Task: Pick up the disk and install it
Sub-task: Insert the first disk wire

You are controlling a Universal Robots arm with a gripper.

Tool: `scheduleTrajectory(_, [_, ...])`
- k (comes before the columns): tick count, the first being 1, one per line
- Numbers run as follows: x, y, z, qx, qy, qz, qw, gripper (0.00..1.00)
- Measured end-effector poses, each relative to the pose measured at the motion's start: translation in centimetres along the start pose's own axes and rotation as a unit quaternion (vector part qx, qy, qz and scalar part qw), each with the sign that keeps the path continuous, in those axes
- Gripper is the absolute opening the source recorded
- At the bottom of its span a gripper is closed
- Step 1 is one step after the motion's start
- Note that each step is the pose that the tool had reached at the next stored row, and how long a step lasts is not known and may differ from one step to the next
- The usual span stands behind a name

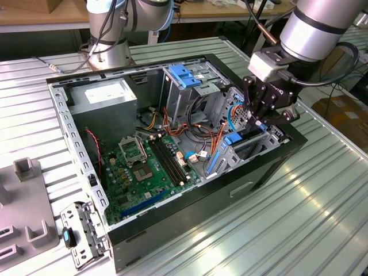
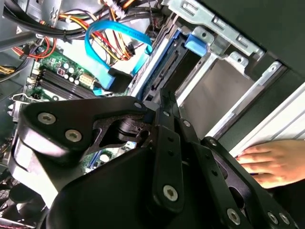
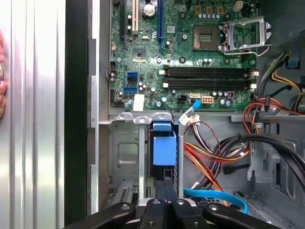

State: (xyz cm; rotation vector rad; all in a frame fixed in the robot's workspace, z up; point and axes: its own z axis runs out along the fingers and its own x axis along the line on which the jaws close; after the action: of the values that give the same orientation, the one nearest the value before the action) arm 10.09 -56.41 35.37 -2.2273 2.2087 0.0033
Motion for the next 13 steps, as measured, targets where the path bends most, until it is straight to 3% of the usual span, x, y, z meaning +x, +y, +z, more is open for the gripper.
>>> scheduleTrajectory(4, [0.00,-0.05,-0.33,-0.0001,-0.0001,-0.019,0.99983,0.11])
scheduleTrajectory(7, [0.00,-0.05,-1.12,-0.0002,-0.0003,-0.035,0.99938,0.11])
scheduleTrajectory(13, [-0.01,-0.05,-2.24,-0.0005,-0.0010,-0.048,0.99887,0.11])
